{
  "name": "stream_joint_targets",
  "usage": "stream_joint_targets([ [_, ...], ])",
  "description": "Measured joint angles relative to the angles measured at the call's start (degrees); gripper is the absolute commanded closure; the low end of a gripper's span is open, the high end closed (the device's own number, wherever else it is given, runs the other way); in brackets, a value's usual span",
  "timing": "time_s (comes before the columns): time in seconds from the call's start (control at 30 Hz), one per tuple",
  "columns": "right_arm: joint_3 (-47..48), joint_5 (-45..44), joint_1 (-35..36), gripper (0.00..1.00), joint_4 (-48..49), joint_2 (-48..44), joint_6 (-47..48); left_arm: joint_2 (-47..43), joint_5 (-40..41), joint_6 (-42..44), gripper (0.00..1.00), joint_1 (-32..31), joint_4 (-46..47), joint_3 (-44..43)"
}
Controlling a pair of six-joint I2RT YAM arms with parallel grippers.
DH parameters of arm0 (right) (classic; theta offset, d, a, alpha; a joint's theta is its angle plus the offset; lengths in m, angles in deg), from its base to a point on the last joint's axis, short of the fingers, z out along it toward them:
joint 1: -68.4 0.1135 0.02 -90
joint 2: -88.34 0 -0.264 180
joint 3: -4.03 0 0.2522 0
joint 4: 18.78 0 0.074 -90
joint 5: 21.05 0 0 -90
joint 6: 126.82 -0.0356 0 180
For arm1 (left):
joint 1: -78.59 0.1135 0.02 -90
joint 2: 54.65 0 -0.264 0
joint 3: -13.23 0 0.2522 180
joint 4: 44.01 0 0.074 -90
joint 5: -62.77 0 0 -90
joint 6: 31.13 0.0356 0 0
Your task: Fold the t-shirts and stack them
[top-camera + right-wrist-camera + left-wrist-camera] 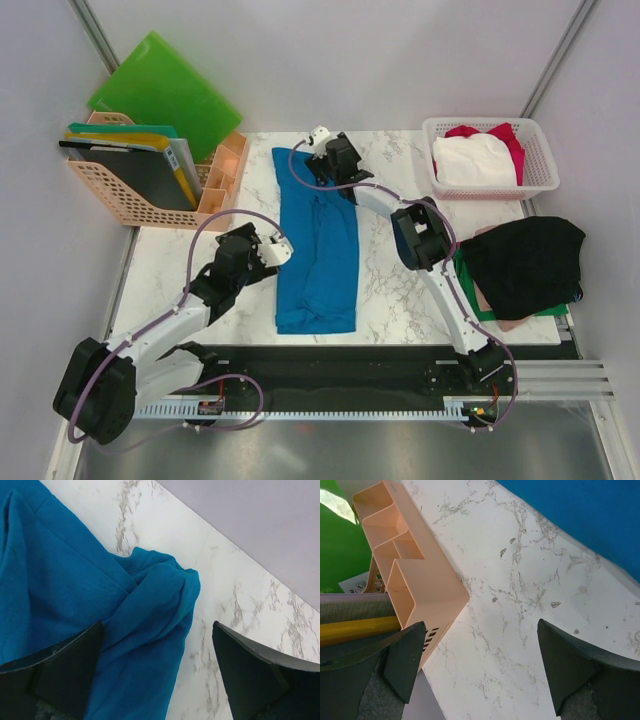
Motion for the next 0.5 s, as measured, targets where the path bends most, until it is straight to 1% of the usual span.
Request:
stream_joint_targets([
  [0.13,-9.3,-1.3,-0.8,0.02,1.3,-5.7,-0.1,-0.5,0.1,0.0,0.00,0.0,-0.3,0.0],
  [0.5,-27.4,-2.7,-5.7,0.02,3.8,-17.0,-0.6,0.5,0.0,0.0,0.00,0.0,-0.9,-0.1],
])
